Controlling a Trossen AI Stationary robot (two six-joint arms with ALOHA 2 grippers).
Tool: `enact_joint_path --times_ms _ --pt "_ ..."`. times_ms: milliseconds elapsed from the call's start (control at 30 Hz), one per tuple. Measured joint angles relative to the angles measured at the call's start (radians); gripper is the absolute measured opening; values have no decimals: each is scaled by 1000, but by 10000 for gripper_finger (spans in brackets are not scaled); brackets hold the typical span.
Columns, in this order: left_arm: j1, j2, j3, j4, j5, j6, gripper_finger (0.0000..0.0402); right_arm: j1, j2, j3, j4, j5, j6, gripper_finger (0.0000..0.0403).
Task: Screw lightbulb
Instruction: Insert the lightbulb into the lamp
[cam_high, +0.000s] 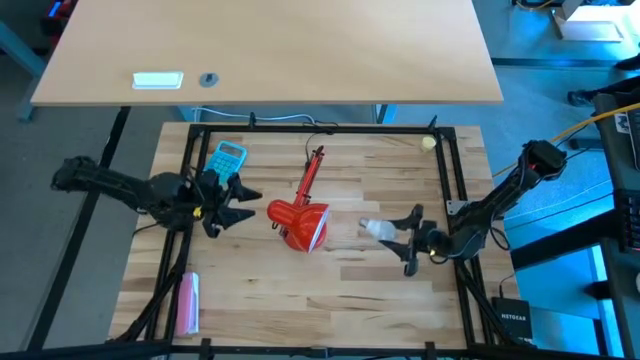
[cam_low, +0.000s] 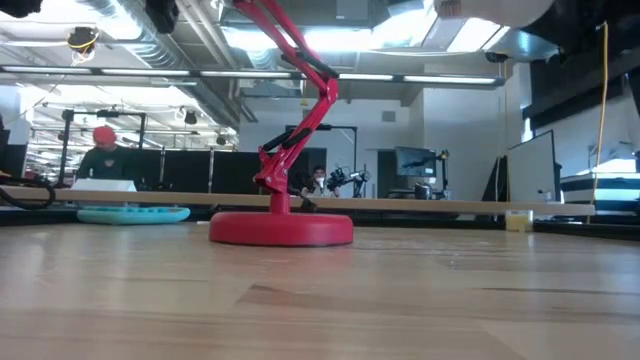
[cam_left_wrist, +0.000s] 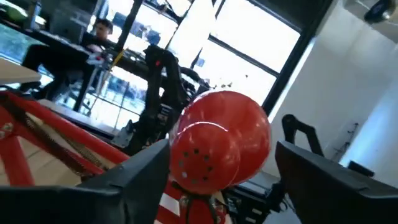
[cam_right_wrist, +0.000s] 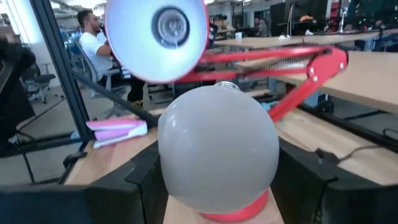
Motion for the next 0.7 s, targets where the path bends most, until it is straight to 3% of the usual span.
enact_joint_path --times_ms 267,433,700 --pt "119 90 239 -367 127 49 316 0 -2 125 -136 10 -63 225" --pt "123 186 331 -365 196 113 313 0 -2 187 -209 10 -73 225" --pt "123 331 340 -347 210 116 313 0 -2 200 -207 -1 -97 225"
